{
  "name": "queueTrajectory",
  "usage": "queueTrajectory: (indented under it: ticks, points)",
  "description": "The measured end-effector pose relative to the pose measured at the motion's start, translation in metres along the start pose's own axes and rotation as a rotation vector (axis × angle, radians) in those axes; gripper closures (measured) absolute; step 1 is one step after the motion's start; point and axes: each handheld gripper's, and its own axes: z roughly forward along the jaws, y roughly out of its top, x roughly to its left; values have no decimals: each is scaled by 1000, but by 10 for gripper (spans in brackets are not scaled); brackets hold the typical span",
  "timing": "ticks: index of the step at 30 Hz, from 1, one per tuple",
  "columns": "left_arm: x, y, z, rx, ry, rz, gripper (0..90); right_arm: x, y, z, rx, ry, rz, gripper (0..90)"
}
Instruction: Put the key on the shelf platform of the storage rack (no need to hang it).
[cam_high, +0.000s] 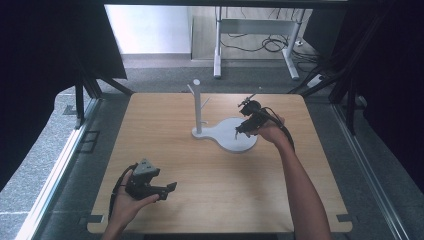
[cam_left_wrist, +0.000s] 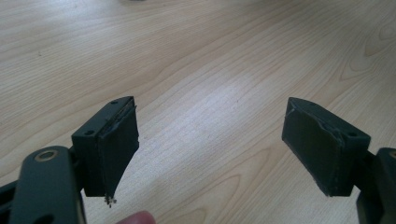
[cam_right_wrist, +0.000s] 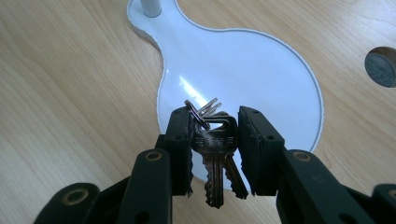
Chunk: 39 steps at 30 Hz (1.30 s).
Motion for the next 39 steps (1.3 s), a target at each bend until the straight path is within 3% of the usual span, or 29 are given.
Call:
queueTrajectory:
  ticks: [9,20,39]
  points:
    - [-1,0,0,0,0,-1,189,-4,6,10,-7,-1,26,666]
    - [0,0,-1,0,-1,-2,189,-12,-1,30,-3,-6,77,666]
    - [1,-1,0,5,-3,-1,189,-14,-3,51,2,-21,102,665]
